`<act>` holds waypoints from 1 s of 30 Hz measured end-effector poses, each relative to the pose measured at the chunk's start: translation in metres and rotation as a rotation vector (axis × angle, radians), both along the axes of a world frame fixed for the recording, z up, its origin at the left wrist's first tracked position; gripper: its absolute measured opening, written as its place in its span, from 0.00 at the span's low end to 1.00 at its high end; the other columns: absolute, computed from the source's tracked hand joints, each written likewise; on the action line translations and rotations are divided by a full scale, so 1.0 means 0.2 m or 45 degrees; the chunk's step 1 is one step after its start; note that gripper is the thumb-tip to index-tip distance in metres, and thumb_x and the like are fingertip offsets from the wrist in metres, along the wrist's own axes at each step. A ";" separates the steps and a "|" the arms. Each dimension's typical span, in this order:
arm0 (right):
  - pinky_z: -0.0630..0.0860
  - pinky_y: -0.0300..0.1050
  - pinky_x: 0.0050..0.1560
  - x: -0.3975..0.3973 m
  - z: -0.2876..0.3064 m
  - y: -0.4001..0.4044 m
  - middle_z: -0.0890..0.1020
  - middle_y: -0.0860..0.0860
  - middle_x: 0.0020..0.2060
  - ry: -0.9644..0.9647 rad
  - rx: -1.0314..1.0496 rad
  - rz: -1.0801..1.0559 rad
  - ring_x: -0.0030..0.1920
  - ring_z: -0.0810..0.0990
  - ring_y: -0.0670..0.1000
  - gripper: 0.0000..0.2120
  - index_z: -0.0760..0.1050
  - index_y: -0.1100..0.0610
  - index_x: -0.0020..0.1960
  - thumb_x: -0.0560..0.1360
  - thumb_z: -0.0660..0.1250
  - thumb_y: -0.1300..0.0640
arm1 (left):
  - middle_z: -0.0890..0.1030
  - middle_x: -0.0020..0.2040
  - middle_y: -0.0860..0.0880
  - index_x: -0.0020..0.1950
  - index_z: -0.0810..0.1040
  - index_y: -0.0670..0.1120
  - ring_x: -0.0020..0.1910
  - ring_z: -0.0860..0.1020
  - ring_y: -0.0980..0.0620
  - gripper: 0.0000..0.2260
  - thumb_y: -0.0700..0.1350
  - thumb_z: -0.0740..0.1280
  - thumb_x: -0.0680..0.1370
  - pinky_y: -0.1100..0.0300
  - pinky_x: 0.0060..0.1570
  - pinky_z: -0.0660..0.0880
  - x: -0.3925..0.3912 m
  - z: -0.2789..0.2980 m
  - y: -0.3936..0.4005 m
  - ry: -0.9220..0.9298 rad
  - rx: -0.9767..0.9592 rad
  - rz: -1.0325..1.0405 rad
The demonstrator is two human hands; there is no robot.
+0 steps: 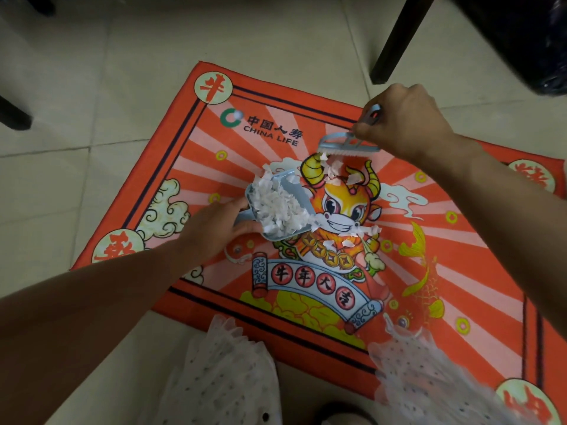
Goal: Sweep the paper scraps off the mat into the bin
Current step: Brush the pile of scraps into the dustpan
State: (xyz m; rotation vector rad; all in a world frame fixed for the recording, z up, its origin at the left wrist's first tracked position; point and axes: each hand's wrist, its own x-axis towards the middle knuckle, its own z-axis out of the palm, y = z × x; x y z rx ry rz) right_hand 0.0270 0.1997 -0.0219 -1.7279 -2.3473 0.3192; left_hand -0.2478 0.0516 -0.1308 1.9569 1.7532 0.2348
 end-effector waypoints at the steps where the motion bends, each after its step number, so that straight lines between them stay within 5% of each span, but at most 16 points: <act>1: 0.67 0.44 0.40 0.00 -0.01 0.01 0.82 0.61 0.43 -0.010 0.014 -0.018 0.40 0.73 0.56 0.14 0.83 0.58 0.52 0.74 0.70 0.48 | 0.83 0.51 0.48 0.65 0.73 0.52 0.49 0.81 0.46 0.26 0.65 0.64 0.73 0.50 0.44 0.77 0.01 0.00 0.01 0.001 0.005 -0.003; 9: 0.69 0.46 0.38 0.02 -0.10 0.03 0.81 0.62 0.47 -0.129 -0.057 -0.118 0.44 0.78 0.61 0.18 0.80 0.59 0.54 0.74 0.70 0.46 | 0.84 0.47 0.49 0.66 0.73 0.53 0.44 0.81 0.47 0.28 0.67 0.64 0.72 0.55 0.37 0.72 0.07 0.00 0.10 0.003 0.001 -0.040; 15: 0.69 0.46 0.36 0.01 -0.15 0.02 0.79 0.59 0.40 0.003 -0.071 -0.151 0.39 0.77 0.57 0.20 0.79 0.60 0.48 0.74 0.68 0.41 | 0.83 0.44 0.49 0.68 0.71 0.54 0.40 0.80 0.48 0.28 0.67 0.62 0.72 0.53 0.40 0.76 0.10 0.00 0.14 -0.002 -0.002 -0.054; 20: 0.69 0.47 0.34 0.00 -0.22 -0.01 0.79 0.58 0.33 0.139 -0.022 -0.084 0.34 0.77 0.59 0.20 0.76 0.60 0.40 0.78 0.64 0.43 | 0.80 0.40 0.52 0.66 0.73 0.52 0.36 0.75 0.51 0.25 0.63 0.66 0.74 0.58 0.31 0.64 0.13 0.01 0.16 0.019 -0.032 -0.021; 24: 0.62 0.46 0.34 0.00 -0.23 -0.08 0.73 0.55 0.27 0.137 0.020 0.021 0.29 0.69 0.57 0.20 0.71 0.59 0.36 0.80 0.62 0.46 | 0.82 0.43 0.48 0.67 0.72 0.52 0.38 0.77 0.49 0.25 0.63 0.66 0.74 0.60 0.30 0.64 0.15 0.01 0.17 0.033 -0.008 -0.034; 30: 0.63 0.46 0.32 -0.03 -0.25 -0.15 0.73 0.56 0.25 0.182 0.042 0.085 0.26 0.69 0.57 0.22 0.74 0.62 0.34 0.79 0.62 0.47 | 0.80 0.41 0.48 0.66 0.72 0.49 0.36 0.73 0.50 0.27 0.63 0.65 0.74 0.59 0.29 0.61 0.17 0.01 0.15 0.001 0.011 -0.030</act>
